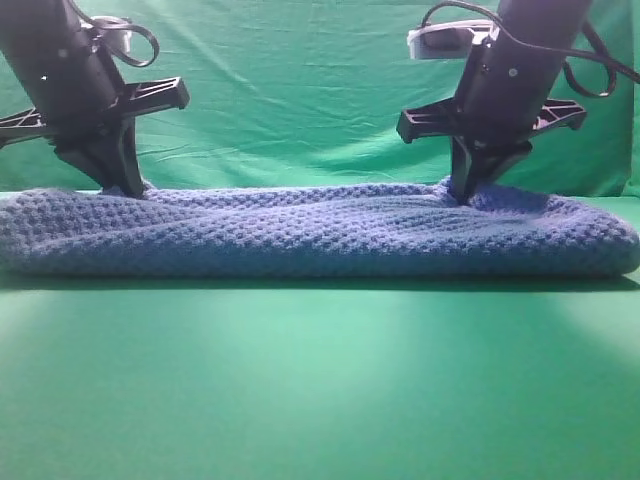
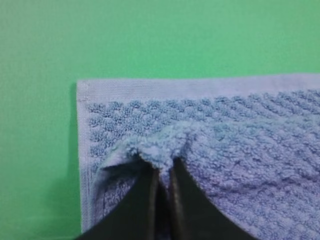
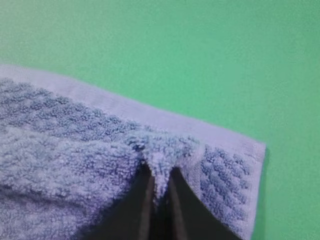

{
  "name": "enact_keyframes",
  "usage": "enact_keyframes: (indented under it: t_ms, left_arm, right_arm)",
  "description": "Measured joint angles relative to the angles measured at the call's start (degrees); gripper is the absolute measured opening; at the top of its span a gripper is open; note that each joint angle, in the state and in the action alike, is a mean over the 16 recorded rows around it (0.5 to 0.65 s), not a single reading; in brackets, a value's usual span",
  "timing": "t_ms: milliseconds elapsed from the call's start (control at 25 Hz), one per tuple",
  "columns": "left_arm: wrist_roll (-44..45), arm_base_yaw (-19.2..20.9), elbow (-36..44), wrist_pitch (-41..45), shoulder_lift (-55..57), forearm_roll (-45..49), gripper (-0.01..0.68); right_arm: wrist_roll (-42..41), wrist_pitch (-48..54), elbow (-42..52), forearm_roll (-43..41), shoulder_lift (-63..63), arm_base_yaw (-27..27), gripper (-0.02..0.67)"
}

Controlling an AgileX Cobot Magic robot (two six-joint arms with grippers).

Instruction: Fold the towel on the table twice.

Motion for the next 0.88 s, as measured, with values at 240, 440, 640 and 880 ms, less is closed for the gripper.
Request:
enact_keyframes:
  t_ms: [240, 440, 640, 880]
  left_arm:
    - [0.0, 0.0, -0.4, 1.8, -0.4, 0.1, 0.261]
    - [0.0, 0.0, -2.2, 6.5, -3.4, 0.1, 0.428]
    - [0.0, 0.0, -4.9, 13.2, -9.1, 0.2, 0.431]
    - [1.2, 0.0, -7.7, 20.7, -19.7, -0.5, 0.218]
  right_arm:
    - [0.0, -0.7, -0.2, -0.1, -0.4, -0.2, 0.264]
    - [0.0, 1.7, -0.6, -0.2, -4.1, -0.3, 0.439]
    - [0.0, 7.6, -1.5, 0.0, -11.2, -0.4, 0.477]
    - [0.0, 16.7, -2.6, 0.6, -23.6, -0.4, 0.273]
